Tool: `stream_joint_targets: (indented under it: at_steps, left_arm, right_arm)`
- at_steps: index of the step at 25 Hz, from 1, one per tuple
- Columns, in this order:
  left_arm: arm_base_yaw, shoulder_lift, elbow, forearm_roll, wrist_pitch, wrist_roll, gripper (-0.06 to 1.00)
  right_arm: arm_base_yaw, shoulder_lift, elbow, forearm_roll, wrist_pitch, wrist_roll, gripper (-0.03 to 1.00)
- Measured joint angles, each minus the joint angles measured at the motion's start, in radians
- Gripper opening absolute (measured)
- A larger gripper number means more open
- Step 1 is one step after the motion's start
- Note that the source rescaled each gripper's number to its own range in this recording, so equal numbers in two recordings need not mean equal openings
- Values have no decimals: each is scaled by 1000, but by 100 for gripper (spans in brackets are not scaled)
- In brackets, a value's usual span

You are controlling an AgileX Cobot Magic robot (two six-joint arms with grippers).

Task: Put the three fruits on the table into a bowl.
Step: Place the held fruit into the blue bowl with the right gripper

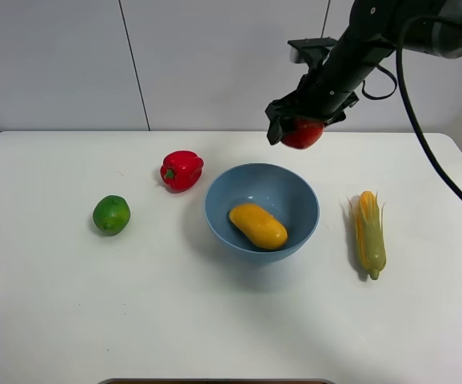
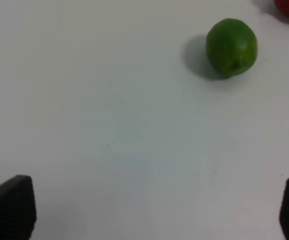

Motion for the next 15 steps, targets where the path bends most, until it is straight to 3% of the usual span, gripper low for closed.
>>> stream_joint_targets:
  at_steps: [6,15]
  left_arm:
    - [0,0,0,0,0,0,100]
    - [0,0,0,0,0,0,100]
  right_arm:
    - [75,-1,0,-42,92,2,36]
    - [192,-1,0,-71,151,2,36]
